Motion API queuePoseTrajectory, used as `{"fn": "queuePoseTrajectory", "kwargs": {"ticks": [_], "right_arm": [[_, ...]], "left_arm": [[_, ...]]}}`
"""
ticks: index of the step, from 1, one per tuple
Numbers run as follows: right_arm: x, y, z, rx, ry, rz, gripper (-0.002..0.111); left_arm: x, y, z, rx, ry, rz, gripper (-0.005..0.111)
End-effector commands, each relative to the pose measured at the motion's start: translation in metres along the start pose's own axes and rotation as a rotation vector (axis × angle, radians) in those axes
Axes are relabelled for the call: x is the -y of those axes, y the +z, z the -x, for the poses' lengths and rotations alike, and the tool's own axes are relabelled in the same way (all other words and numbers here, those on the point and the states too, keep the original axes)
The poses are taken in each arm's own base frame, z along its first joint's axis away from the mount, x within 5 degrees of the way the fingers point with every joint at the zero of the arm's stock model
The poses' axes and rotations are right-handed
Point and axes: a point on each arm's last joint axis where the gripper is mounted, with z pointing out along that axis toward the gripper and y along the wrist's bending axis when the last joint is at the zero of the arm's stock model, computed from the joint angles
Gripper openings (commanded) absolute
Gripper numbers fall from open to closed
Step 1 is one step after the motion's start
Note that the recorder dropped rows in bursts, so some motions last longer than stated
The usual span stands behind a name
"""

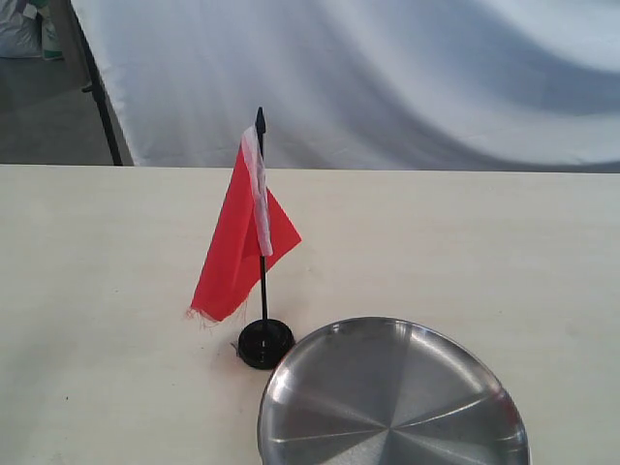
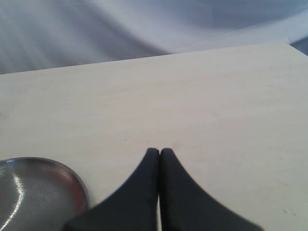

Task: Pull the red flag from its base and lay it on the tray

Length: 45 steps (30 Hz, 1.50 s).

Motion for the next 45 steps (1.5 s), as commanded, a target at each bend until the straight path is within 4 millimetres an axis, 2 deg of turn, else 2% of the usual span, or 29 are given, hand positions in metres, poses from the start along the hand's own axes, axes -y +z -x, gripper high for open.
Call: {"fn": "queuePoseTrajectory", "kwargs": {"ticks": [1,6,14,16,19,22,29,34,37,40,45], "right_arm": [[0.0,-0.001,0.001,0.011,-0.004,-0.002,0.0],[0.0,-0.001,0.001,0.011,-0.004,-0.002,0.0],[0.0,-0.001,0.001,0.011,-0.004,-0.002,0.0],[0.0,-0.001,0.001,0.011,-0.004,-0.002,0.0],[0.0,-0.001,0.001,0.011,-0.004,-0.002,0.0],[0.0,-0.001,0.001,0.011,-0.004,-0.002,0.0],[0.0,-0.001,0.002,0.013,-0.004,-0.002,0.0],[0.0,-0.001,0.002,0.013,-0.004,-0.002,0.0],[0.0,-0.001,0.002,0.013,-0.004,-0.002,0.0],[0.0,-0.001,0.002,0.013,-0.004,-0.002,0.0],[0.0,-0.001,0.002,0.013,-0.004,-0.002,0.0]], "left_arm": [[-0.002,-0.001,-0.004,-0.03,-0.043,0.015,0.0],[-0.002,-0.001,-0.004,-0.034,-0.046,0.017,0.0],[-0.002,-0.001,-0.005,-0.046,-0.232,0.024,0.0],[-0.001,-0.001,-0.008,-0.073,-0.203,0.015,0.0],[0.004,-0.001,-0.012,-0.121,-0.063,-0.045,0.0],[0.013,0.008,0.006,-0.185,0.004,-0.043,0.0],[0.028,0.048,0.052,-0.294,0.148,0.036,0.0],[0.037,0.073,0.065,-0.311,0.277,-0.025,0.0],[0.039,0.088,0.057,-0.377,0.325,-0.064,0.0],[0.04,0.106,0.038,-0.51,0.346,-0.094,0.0],[0.051,0.13,-0.018,-0.845,0.483,-0.194,0.0]]}}
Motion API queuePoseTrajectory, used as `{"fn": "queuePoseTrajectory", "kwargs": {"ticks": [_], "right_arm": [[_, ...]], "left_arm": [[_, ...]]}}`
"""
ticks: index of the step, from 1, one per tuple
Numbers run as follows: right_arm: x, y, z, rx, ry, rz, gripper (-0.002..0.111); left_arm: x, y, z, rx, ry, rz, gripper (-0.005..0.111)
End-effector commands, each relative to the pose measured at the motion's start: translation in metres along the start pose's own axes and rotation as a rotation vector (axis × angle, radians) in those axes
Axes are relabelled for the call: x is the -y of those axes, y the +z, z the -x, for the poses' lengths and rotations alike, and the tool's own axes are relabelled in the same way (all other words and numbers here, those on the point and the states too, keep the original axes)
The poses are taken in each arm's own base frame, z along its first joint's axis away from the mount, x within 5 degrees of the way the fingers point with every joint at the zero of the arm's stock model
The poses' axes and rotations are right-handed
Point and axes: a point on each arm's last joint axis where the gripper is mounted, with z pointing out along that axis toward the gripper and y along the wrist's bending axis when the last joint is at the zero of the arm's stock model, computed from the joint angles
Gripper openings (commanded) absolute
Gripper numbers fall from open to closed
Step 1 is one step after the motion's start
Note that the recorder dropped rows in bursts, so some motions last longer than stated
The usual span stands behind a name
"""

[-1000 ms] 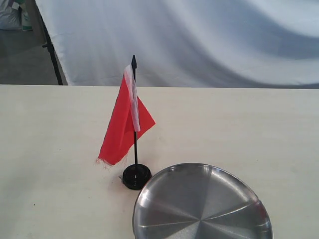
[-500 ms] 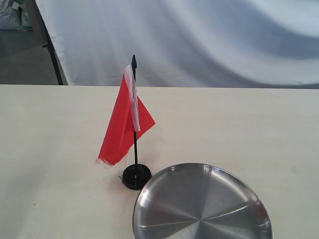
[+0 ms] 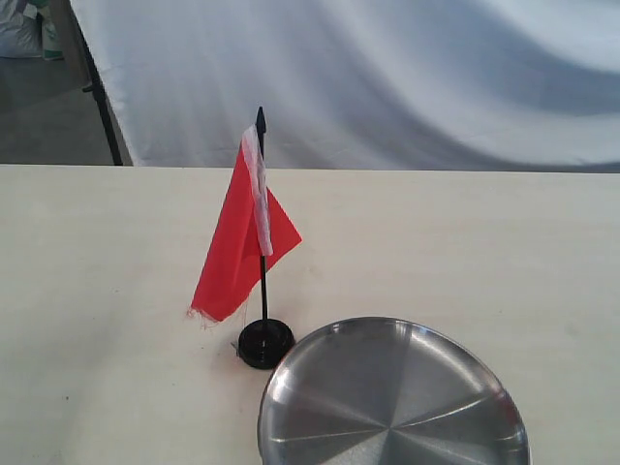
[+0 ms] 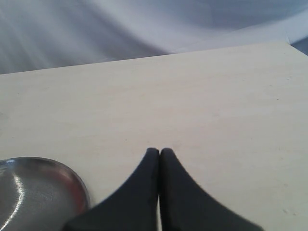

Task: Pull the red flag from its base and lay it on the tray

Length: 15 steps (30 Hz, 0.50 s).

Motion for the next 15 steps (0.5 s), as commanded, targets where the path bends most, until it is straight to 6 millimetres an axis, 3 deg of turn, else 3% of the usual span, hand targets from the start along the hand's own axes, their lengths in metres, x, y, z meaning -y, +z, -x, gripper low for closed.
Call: {"fn": "queuePoseTrajectory", "kwargs": {"ticks": [1,8,11,15], "right_arm": [[0.0,-0.001,0.002,0.013,-0.004,-0.002,0.0],[0.0,-0.001,0.002,0.013,-0.004,-0.002,0.0],[0.0,-0.001,0.002,0.013,-0.004,-0.002,0.0],[0.0,-0.001,0.002,0.013,-0.004,-0.002,0.0]], "left_arm": [[0.027,0.043,-0.025,-0.271,0.129,-0.127,0.0],[0.106,0.093,-0.071,-0.481,0.229,-0.429,0.0],[0.128,0.108,-0.093,-0.565,0.246,-0.476,0.0],[0.142,0.122,-0.126,-0.681,0.219,-0.484,0.0]]}}
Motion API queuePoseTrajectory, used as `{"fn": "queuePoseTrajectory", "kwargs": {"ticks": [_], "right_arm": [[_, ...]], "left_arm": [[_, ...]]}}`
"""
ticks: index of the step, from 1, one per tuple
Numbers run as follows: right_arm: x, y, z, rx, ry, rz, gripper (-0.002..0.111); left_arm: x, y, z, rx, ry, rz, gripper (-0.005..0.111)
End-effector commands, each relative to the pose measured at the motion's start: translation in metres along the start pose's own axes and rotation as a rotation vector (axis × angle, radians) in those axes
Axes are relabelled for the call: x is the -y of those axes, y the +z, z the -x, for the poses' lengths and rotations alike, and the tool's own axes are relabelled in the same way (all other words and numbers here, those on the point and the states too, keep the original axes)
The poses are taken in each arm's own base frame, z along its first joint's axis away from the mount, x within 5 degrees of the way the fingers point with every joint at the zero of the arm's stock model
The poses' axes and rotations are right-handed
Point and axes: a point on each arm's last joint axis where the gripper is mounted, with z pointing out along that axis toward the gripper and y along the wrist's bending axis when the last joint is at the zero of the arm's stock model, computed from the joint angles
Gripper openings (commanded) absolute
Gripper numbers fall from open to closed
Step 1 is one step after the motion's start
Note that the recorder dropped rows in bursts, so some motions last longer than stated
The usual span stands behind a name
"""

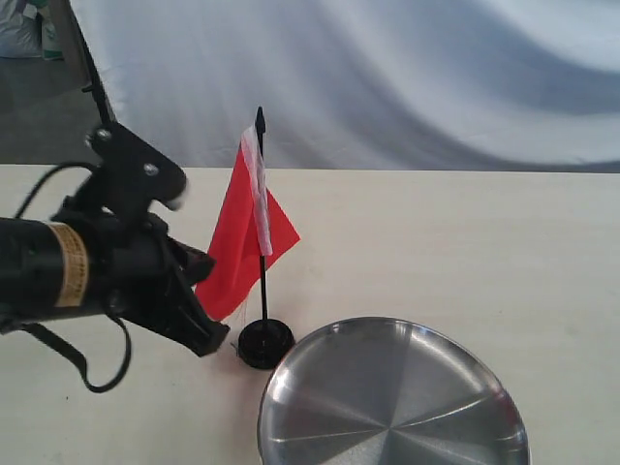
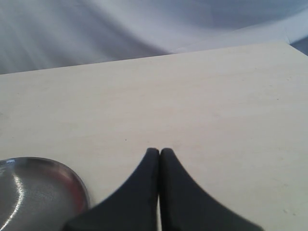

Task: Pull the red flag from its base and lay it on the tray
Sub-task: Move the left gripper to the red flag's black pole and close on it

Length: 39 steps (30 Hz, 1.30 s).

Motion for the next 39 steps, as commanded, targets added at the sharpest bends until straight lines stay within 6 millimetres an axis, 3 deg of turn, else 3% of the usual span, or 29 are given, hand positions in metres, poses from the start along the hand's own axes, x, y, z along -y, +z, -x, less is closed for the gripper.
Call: {"fn": "queuePoseTrajectory", "kwargs": {"ticks": [1,10,13,15,18,25,33,39], "right_arm": [[0.0,-0.001,0.002,0.013,-0.004,-0.002,0.0],[0.0,-0.001,0.002,0.013,-0.004,-0.002,0.0],[0.0,-0.001,0.002,0.013,-0.004,-0.002,0.0],[0.0,-0.001,0.002,0.013,-0.004,-0.002,0.0],[0.0,-0.001,0.001,0.01,-0.004,-0.002,0.0],[0.0,-0.001,0.001,0.01,-0.004,-0.002,0.0],[0.0,-0.001,0.001,0.01,-0.004,-0.002,0.0],[0.0,-0.001,0.001,0.01,-0.004,-0.002,0.0]], "left_arm": [[0.011,0.033,-0.013,-0.081,-0.051,-0.046,0.0],[0.032,0.077,-0.017,0.004,-0.108,-0.212,0.003],[0.031,0.09,-0.018,-0.041,-0.114,-0.193,0.021],[0.032,0.099,-0.019,-0.062,-0.117,-0.188,0.041],[0.033,0.106,-0.021,-0.083,-0.128,-0.185,0.063],[0.029,0.109,-0.028,-0.152,-0.12,-0.142,0.051],[0.021,0.108,-0.034,-0.265,-0.105,-0.058,0.054],[0.017,0.109,-0.024,-0.262,-0.096,-0.031,0.054]]}}
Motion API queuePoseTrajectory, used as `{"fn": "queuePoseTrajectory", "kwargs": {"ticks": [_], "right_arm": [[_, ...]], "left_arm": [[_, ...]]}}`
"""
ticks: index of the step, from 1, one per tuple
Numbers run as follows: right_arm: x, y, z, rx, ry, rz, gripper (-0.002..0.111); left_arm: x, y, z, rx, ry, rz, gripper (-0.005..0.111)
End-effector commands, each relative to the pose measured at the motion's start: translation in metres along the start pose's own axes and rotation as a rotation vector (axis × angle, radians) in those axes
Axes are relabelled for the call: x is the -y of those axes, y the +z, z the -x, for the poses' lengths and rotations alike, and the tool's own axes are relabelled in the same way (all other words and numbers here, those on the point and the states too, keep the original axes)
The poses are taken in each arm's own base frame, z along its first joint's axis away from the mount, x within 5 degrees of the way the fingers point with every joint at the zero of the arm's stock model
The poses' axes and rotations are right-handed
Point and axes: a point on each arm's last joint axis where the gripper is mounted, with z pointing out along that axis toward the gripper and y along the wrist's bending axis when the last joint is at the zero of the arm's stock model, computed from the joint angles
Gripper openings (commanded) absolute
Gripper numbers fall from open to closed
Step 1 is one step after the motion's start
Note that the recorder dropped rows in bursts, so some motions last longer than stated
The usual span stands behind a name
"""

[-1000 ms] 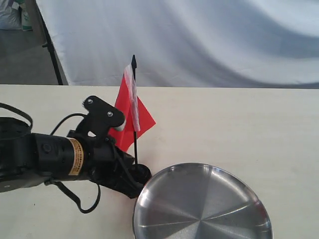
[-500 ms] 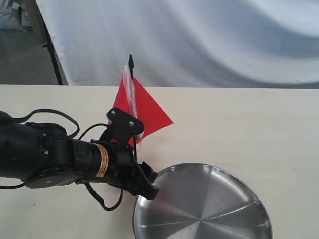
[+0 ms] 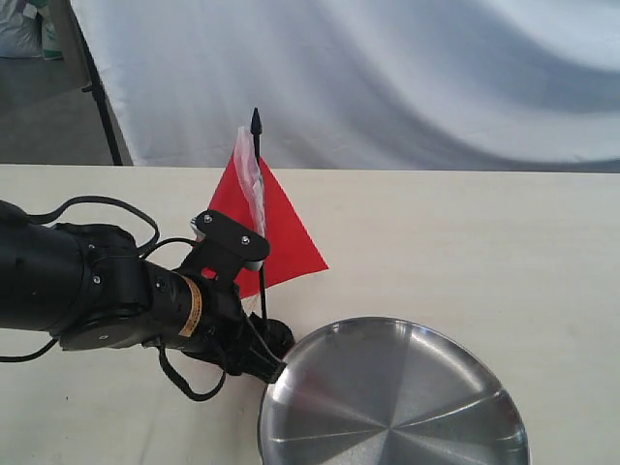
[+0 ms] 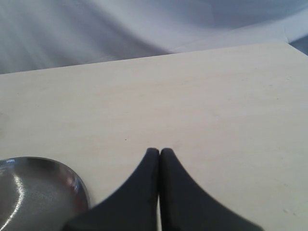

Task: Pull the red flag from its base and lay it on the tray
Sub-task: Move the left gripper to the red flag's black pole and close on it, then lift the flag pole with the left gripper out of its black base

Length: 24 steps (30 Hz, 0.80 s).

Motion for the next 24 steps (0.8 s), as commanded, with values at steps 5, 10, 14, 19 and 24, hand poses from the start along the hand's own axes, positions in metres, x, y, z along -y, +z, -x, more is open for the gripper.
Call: {"fn": "queuePoseTrajectory", "kwargs": {"ticks": [5,10,14,19,24], "right_arm": [[0.0,-0.001,0.001,0.01,-0.004,-0.002,0.0],[0.0,-0.001,0.001,0.01,-0.004,-0.002,0.0],[0.0,-0.001,0.001,0.01,-0.004,-0.002,0.0],[0.0,-0.001,0.001,0.01,-0.004,-0.002,0.0],[0.0,-0.001,0.001,0.01,-0.004,-0.002,0.0]], "left_arm": [[0.003,-0.002,0.019,0.09,0.017,-0.032,0.054],[0.003,0.002,0.022,0.085,0.017,-0.027,0.054],[0.004,0.015,0.021,0.059,0.023,-0.026,0.054],[0.005,0.036,0.016,0.01,0.028,-0.022,0.032],[0.004,0.036,0.016,0.009,0.118,-0.01,0.0]]}}
